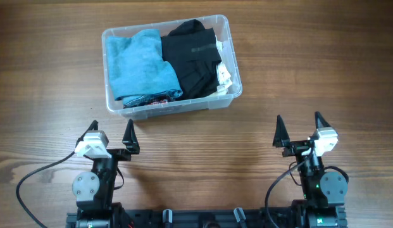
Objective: Pack container
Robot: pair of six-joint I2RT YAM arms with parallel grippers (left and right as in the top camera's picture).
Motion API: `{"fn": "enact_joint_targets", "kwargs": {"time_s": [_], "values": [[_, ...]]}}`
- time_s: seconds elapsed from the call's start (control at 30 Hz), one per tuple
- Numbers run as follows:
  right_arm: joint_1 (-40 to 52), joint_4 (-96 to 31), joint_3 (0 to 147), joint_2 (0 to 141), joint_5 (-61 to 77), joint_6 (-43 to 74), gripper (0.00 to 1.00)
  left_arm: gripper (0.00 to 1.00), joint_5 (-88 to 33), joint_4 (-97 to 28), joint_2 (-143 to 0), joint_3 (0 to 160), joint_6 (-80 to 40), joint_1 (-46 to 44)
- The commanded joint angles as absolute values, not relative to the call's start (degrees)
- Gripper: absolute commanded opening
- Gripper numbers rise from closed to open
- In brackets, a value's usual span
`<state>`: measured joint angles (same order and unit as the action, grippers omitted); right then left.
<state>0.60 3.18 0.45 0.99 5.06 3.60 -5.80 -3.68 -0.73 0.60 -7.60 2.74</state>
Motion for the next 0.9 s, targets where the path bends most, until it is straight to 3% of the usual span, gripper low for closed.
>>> {"fn": "enact_joint_targets", "kwargs": {"time_s": [0.0, 0.87], "values": [[-0.05, 0.14, 0.30, 0.19, 2.79, 3.97, 1.00, 1.00, -5.28, -3.97, -0.16, 0.32, -7.92, 3.05], [-2.39, 0.12, 0.30, 0.21, 2.83, 3.14, 1.00, 1.00, -5.28, -3.97, -0.16, 0.32, -7.92, 3.05]]}}
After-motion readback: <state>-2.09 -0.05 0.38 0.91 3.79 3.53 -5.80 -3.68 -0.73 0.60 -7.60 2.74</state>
